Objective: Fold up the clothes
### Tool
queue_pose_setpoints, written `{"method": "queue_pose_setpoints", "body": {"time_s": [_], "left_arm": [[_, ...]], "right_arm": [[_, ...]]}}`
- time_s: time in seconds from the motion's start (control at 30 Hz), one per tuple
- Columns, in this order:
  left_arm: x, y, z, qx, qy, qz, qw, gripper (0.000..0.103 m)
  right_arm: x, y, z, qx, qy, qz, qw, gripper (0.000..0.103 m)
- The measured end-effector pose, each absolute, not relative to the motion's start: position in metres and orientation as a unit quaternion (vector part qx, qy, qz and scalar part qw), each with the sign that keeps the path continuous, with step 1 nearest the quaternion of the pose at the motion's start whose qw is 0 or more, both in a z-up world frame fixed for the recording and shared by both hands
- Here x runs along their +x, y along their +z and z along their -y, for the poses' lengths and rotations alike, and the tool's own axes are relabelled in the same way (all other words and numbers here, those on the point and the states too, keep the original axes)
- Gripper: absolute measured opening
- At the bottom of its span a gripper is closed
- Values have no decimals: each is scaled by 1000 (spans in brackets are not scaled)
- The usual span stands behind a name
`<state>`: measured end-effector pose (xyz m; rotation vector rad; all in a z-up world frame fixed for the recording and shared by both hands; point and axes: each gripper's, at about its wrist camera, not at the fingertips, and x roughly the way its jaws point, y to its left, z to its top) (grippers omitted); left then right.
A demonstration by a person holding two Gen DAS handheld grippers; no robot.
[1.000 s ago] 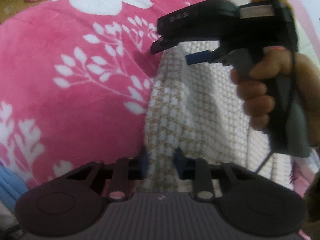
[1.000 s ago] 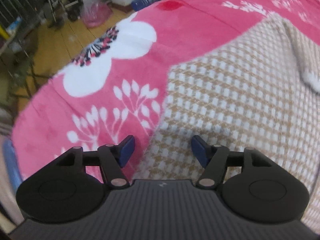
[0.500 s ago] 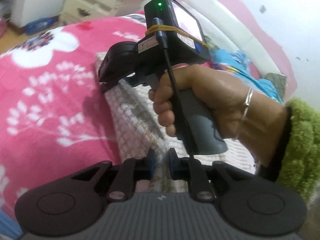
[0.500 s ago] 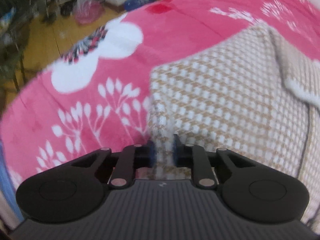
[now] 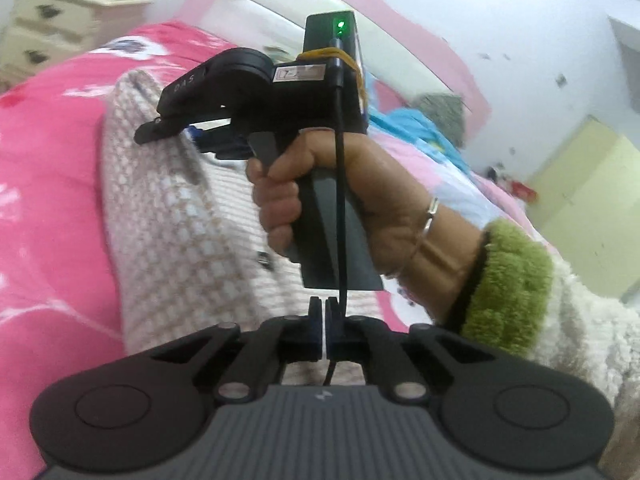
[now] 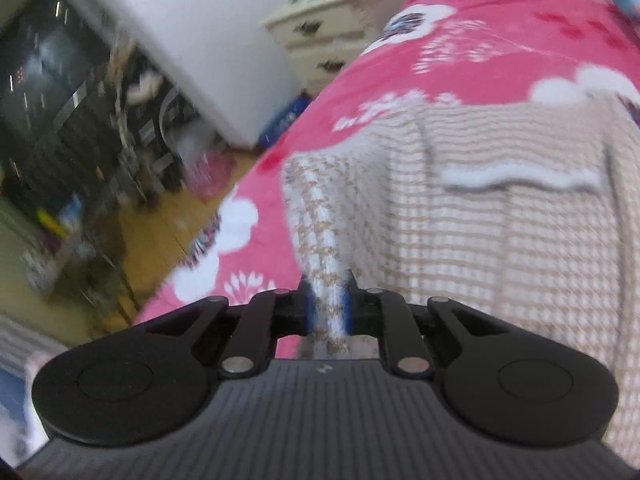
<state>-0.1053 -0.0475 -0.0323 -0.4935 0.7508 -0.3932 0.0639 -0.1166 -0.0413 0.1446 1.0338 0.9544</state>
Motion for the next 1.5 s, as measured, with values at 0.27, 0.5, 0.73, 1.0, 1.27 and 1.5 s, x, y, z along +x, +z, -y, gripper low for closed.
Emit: {"method": "queue_pose_setpoints", "body": {"time_s": [0.27,0.5,0.73,1.0,1.27,1.5], "left_arm": [[-84,-14,50,-256,-184,-360,878,17],[-20,-44,28,-260,-83,-367,889,20],[67,-75,32,-251,-29,-361,898,20],[152,-82,77,-219,-57,-352,908,19],[200,-124,147,-148,-106,-393,901,21],[216,-137,163,-114,-108,-403,902,24]], "right_arm": [[100,-61,200,199,411,-477,751,11],[118,-93,257,317,402,-470,719,11],[122,-114,309,389,397,-451,698,10],[123,-133,363,448,378,-433,685,10],[136,-175,417,503,320,-419,685,10],[146,-206,428,504,292,-456,672,19]]}}
